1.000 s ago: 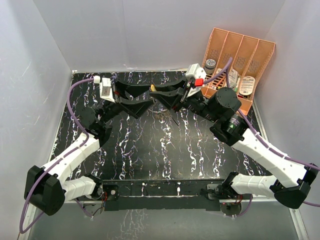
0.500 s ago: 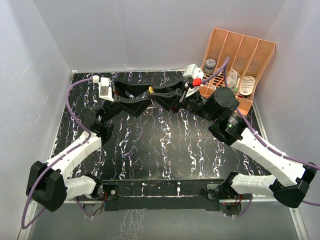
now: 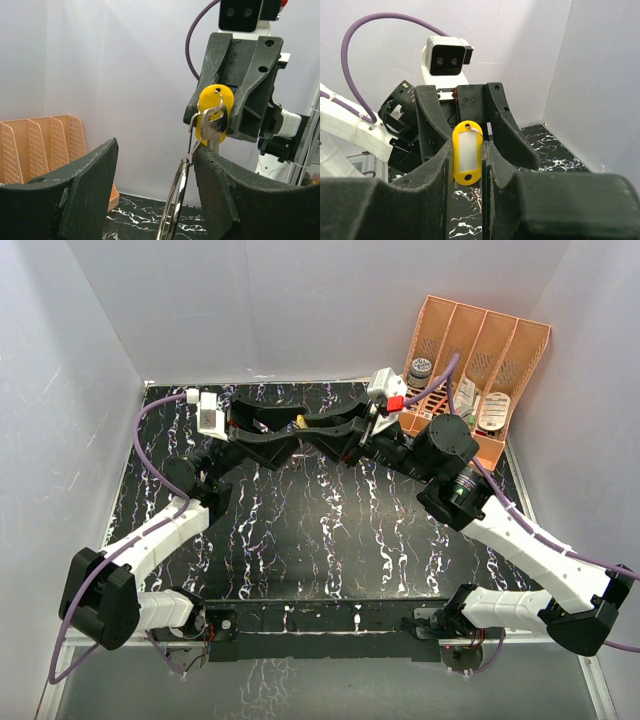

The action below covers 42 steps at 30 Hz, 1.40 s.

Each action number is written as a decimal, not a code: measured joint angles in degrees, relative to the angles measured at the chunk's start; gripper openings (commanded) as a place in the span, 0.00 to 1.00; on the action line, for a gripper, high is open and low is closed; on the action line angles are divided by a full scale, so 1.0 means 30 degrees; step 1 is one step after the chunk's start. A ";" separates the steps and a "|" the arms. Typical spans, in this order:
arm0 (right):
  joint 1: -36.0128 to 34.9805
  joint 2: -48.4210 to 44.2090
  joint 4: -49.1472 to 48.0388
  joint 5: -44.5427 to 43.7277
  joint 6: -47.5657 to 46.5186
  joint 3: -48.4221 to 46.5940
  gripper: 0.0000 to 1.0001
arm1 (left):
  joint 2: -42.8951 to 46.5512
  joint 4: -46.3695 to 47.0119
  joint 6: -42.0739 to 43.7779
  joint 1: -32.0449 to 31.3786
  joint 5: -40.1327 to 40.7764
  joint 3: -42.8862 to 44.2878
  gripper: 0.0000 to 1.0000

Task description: Remove the keys from the keyring

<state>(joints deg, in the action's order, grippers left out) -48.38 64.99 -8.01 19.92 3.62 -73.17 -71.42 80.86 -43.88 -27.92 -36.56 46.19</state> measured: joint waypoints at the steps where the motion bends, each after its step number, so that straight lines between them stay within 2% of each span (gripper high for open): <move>1: 0.0000 0.0000 -0.0044 0.0000 0.0015 0.0036 0.00 | -0.0087 0.0255 -0.0160 0.0000 -0.0044 0.0066 0.61; 4: 0.0000 0.0000 -0.0284 0.0000 0.0058 0.0219 0.00 | -0.0255 0.0882 -0.0539 0.0015 -0.0189 0.0109 0.60; 6: 0.0000 0.0000 -0.0364 -0.0007 0.0080 0.0219 0.00 | -0.0357 0.1166 -0.0758 0.0022 -0.0262 0.0109 0.55; 8: 0.0000 0.0000 -0.0386 0.0000 0.0138 0.0226 0.00 | -0.0393 0.1253 -0.0918 0.0022 -0.0393 0.0109 0.40; 11: 0.0000 0.0036 -0.0401 0.0007 0.0197 0.0291 0.00 | -0.0393 0.1246 -0.1020 0.0015 -0.0648 0.0270 0.08; 12: 0.0000 0.0087 -0.0401 -0.0015 0.0197 0.0299 0.00 | -0.0379 0.1151 -0.0903 0.0015 -0.0736 0.0364 0.02; 13: 0.0007 0.0131 -0.0452 -0.0044 0.0189 0.0299 0.00 | -0.0321 0.0918 -0.0743 0.0015 -0.0809 0.0423 0.00; 25: 0.0000 0.0051 -0.0787 -0.0328 0.0168 0.0612 0.01 | 0.1909 -0.3002 0.2652 0.0000 -0.0765 0.0503 0.00; 29: -0.0015 0.0000 -0.0809 -0.0554 0.0095 0.0648 0.27 | 0.2084 -0.3300 0.3082 0.0000 -0.0750 0.0510 0.00; 30: -0.0022 -0.0066 -0.0860 -0.0605 0.0036 0.0787 0.31 | 0.2157 -0.3483 0.3220 0.0000 -0.0743 0.0510 0.00; 35: -0.0022 -0.0539 -0.0882 -0.0750 -0.0175 0.1457 0.37 | 0.3045 -0.5399 0.5013 0.0000 -0.0576 0.0539 0.00; 42: -0.0022 -0.1275 -0.0831 -0.1202 -0.0284 0.2135 0.44 | 0.4940 -0.9857 0.9377 0.0000 0.0066 0.1938 0.00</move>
<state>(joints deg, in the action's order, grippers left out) -48.45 61.17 -10.50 16.32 2.76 -66.76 -56.60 51.29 -15.75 -27.92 -36.36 52.01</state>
